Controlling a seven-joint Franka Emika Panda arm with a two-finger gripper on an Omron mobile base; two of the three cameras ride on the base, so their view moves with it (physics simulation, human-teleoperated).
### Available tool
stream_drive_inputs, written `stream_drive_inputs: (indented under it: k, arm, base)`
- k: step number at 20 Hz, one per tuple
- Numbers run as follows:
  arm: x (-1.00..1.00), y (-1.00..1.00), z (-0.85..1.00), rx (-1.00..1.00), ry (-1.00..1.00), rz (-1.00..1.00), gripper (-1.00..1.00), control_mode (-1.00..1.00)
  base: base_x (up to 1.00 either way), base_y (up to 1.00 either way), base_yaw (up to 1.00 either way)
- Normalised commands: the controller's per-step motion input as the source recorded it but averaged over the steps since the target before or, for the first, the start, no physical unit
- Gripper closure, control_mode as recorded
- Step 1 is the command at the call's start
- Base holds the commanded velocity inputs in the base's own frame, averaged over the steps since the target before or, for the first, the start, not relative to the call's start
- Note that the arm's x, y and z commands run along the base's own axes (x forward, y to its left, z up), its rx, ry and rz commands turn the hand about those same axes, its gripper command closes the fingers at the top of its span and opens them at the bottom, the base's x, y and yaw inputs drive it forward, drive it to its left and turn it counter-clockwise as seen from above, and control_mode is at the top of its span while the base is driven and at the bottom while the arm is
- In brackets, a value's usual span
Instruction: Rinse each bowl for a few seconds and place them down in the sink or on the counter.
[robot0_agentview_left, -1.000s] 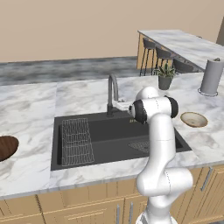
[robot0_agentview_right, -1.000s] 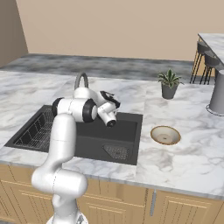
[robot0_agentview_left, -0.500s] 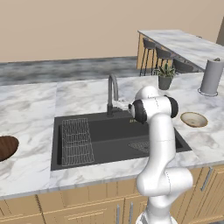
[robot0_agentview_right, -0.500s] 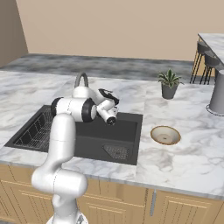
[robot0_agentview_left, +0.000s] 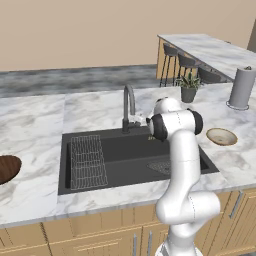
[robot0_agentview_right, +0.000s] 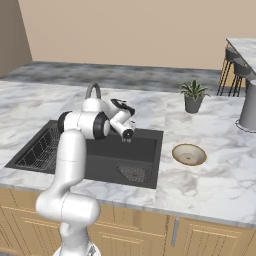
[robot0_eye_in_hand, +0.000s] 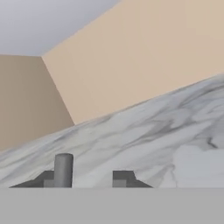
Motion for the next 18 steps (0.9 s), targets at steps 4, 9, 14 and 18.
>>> stream_drive_inputs:
  k: [4,9,14,18]
  arm:
    - [-0.07,-0.56,-0.17,0.03,0.09,0.00,1.00,-1.00]
    - [-0.09,-0.54,-0.18,0.03,0.09,0.00,1.00,-1.00]
    - [-0.14,-0.55,-0.21,0.03,0.10,0.00,1.00,-1.00]
    - [-0.18,-0.56,-0.22,0.03,0.12,0.00,1.00,-1.00]
  base:
    - [0.00,0.00,0.00]
    - [0.00,0.00,0.00]
    - [0.00,0.00,0.00]
    - [0.00,0.00,0.00]
